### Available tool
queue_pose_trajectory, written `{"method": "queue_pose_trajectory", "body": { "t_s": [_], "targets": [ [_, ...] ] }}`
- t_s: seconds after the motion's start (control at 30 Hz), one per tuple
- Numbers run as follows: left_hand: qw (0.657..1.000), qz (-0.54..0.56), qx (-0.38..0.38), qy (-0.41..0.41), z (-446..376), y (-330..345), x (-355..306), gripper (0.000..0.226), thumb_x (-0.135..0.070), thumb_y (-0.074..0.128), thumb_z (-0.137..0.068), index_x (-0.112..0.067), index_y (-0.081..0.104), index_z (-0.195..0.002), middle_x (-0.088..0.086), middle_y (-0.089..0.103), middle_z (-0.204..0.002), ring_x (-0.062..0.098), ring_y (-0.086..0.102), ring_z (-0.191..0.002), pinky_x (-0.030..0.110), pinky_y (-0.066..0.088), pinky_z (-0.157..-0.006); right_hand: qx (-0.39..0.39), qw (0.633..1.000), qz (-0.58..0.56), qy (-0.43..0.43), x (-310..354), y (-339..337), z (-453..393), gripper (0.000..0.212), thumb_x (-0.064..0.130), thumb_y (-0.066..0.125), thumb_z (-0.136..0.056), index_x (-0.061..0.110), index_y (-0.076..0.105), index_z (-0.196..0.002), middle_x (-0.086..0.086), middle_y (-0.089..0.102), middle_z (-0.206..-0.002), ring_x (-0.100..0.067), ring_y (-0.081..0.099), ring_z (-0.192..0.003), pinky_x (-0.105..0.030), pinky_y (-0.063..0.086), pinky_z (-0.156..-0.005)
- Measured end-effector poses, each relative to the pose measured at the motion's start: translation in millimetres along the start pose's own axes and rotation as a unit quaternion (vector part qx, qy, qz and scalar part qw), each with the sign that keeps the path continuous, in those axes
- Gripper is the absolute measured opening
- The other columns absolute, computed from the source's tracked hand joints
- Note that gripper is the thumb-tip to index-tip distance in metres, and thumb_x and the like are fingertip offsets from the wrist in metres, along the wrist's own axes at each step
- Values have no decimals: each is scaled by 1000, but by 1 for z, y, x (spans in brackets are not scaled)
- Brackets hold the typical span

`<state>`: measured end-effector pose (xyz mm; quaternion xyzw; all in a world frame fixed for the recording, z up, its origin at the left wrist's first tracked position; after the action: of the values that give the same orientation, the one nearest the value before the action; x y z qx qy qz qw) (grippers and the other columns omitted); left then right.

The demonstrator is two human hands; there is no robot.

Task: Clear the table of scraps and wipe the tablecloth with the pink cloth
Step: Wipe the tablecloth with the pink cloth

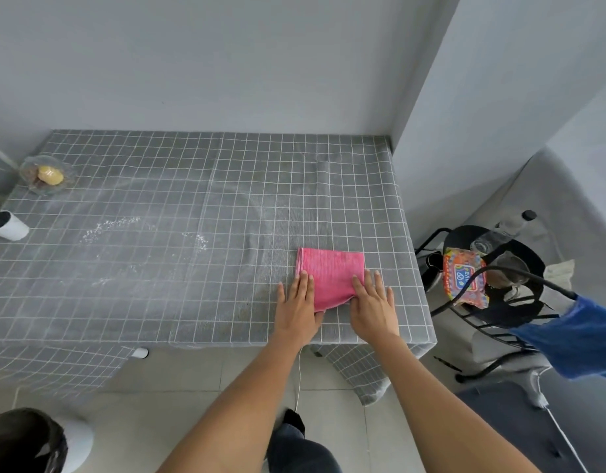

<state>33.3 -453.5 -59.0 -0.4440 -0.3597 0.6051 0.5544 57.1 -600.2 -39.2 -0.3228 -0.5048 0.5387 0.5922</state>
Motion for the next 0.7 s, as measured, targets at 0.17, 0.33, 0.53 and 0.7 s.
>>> {"method": "queue_pose_trajectory", "body": {
  "t_s": [0.17,0.33,0.53,0.7],
  "targets": [
    [999,-18,-35,-3,-5,-17,2,64,-11,38,-98,-7,2,-151,11,1,-160,22,0,-148,53,0,-118,-9,1000,-14,-5,1,-9,3,52,24,25,-102,19,15,-152,-5,1,-161,-23,-10,-147,-43,-5,-119],
    [996,-40,-72,24,-15,-56,10,63,-8,42,-96,-8,10,-151,9,7,-159,20,8,-147,54,0,-117,-31,999,-3,-14,14,-32,-8,53,25,25,-102,18,12,-153,-7,1,-161,-24,-8,-147,-44,-3,-119],
    [995,-28,-92,10,-18,-106,36,64,-11,45,-96,-10,12,-151,6,9,-160,19,8,-147,52,1,-116,-79,996,-4,-40,51,-72,-25,52,25,26,-102,18,15,-152,-7,4,-161,-24,-7,-148,-44,-1,-119],
    [993,-39,-110,-6,-2,-136,78,64,-15,47,-96,-10,13,-151,7,12,-159,19,10,-147,53,5,-118,-86,993,2,-74,101,-81,-24,50,23,26,-102,17,19,-150,-8,6,-160,-25,-5,-148,-46,0,-119]
  ]
}}
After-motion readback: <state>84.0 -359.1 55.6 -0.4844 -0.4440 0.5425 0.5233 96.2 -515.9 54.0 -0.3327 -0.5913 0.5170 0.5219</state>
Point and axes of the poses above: each hand's wrist, its own z-axis away from the middle knuckle, its own y-axis out of the palm, x = y × z, the point moved 7 cm from there along -z, towards the middle knuckle
